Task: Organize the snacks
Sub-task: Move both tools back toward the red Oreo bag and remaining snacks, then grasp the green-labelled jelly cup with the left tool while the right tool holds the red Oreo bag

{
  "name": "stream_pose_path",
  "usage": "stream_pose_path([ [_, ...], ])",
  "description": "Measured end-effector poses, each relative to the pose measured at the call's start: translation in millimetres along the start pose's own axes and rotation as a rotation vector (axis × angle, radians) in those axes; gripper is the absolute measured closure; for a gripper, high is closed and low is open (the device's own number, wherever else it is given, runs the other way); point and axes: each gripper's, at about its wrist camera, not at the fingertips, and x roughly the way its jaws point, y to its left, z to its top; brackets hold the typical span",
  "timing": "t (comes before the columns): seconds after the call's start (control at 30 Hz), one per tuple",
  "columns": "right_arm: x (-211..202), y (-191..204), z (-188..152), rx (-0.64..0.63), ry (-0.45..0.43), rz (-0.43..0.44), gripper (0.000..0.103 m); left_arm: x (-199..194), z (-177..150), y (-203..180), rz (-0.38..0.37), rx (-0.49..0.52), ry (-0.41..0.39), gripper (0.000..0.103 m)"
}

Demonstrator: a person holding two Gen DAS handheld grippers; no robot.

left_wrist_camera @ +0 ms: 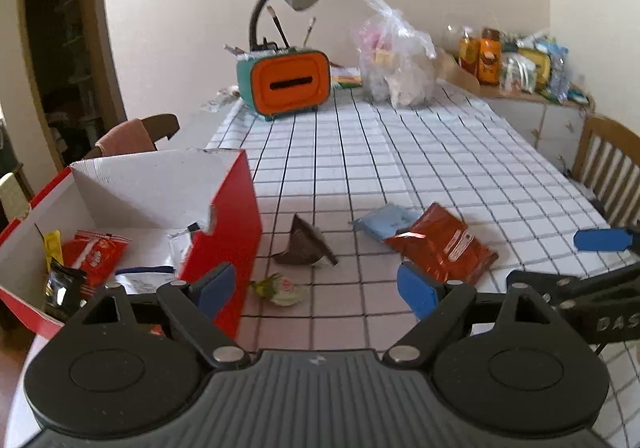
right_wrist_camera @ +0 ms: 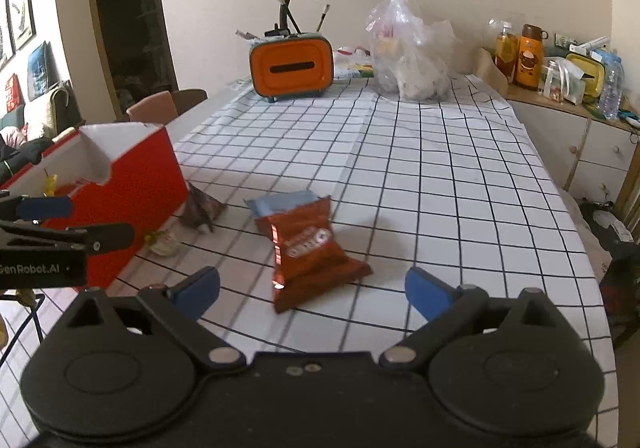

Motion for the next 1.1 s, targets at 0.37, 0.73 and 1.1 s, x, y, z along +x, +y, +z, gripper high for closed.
stream_pose_path([
  [0.37,41.2,4.6,5.9,-0.165,-0.020,0.075,0.006,34.6,-8.9,-18.3,0.213,-0.149,0.013,0.015],
  [0.73,104.0,4.0,10.7,-0.112,0.076,0.113,0.027,74.6,-1.8,-17.0,0.301,-0.232,0.159,0.015],
  [1.1,108.7,-12.0,4.2,0.003,0.042,0.155,0.052,101.1,-0.7,-10.5,0.387,-0.307,0.233,0.019],
])
